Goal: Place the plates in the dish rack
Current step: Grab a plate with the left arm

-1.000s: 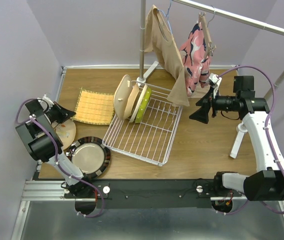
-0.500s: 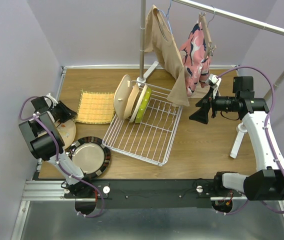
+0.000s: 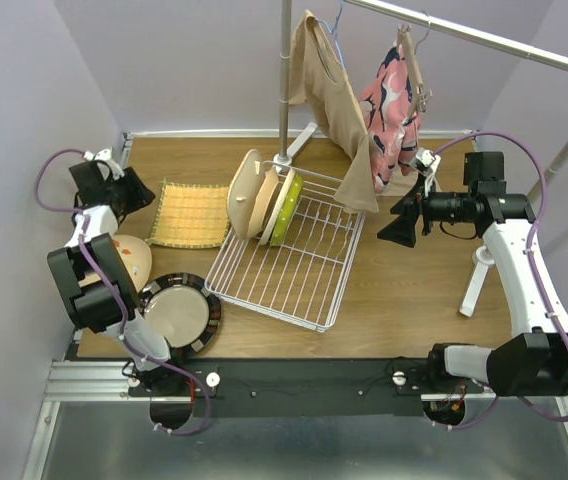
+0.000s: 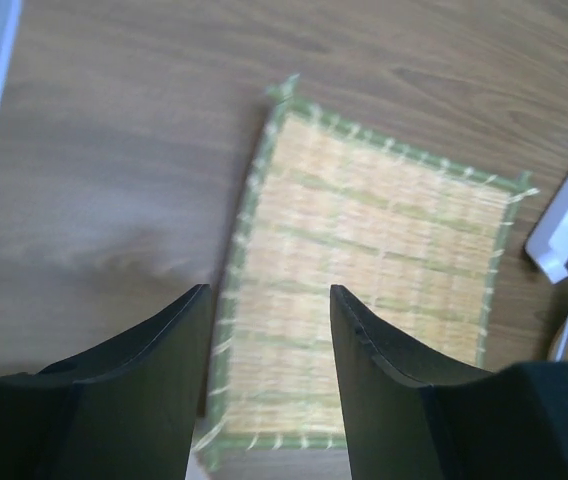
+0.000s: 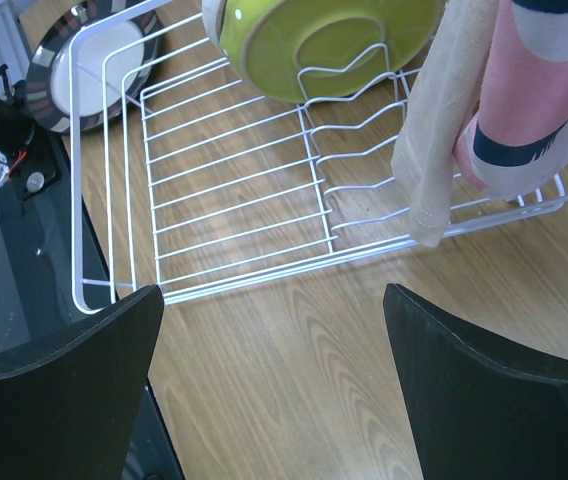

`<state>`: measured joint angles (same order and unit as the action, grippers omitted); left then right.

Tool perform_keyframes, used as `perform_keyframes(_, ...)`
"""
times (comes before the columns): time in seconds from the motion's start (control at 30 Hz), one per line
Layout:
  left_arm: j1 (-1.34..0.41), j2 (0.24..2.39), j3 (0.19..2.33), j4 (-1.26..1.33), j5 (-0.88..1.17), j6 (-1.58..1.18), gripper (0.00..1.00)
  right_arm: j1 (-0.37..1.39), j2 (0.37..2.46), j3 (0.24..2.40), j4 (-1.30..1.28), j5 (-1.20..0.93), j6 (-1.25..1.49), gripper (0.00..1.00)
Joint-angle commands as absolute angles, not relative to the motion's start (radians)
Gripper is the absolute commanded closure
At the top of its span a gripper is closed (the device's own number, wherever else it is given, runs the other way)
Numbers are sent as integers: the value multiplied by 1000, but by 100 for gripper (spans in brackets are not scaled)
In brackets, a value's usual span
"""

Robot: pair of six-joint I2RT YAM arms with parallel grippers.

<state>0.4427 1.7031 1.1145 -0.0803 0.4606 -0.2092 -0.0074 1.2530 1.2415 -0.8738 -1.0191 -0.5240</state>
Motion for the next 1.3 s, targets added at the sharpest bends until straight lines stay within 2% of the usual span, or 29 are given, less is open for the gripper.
perform_keyframes(0.0,350,1735,1204,-71,411,-141,37,-3,1261,1233,-880,-1042,-523,0)
perform_keyframes(0.03,342,1747,1221,-72,417,-123,35,-2,1259,1230,-879,-1040,-523,0)
perform_keyframes(0.07,338,1775,1241,-77,425,-114,23,-3,1259,1229,-879,-1040,-522,0)
perform_keyframes(0.17,327,1848,1328,-110,462,-86,18,-2,1256,1220,-879,-1043,-520,0)
perform_keyframes(0.73,327,2177,1664,-328,635,49,18,-3,1270,1209,-882,-1026,-512,0)
perform_keyframes(0.93,327,2275,1781,-411,629,83,18,-2,1284,1230,-887,-1008,-512,0)
perform_keyframes(1.27,327,2375,1870,-495,706,146,20,-2,1301,1243,-893,-1009,-511,0)
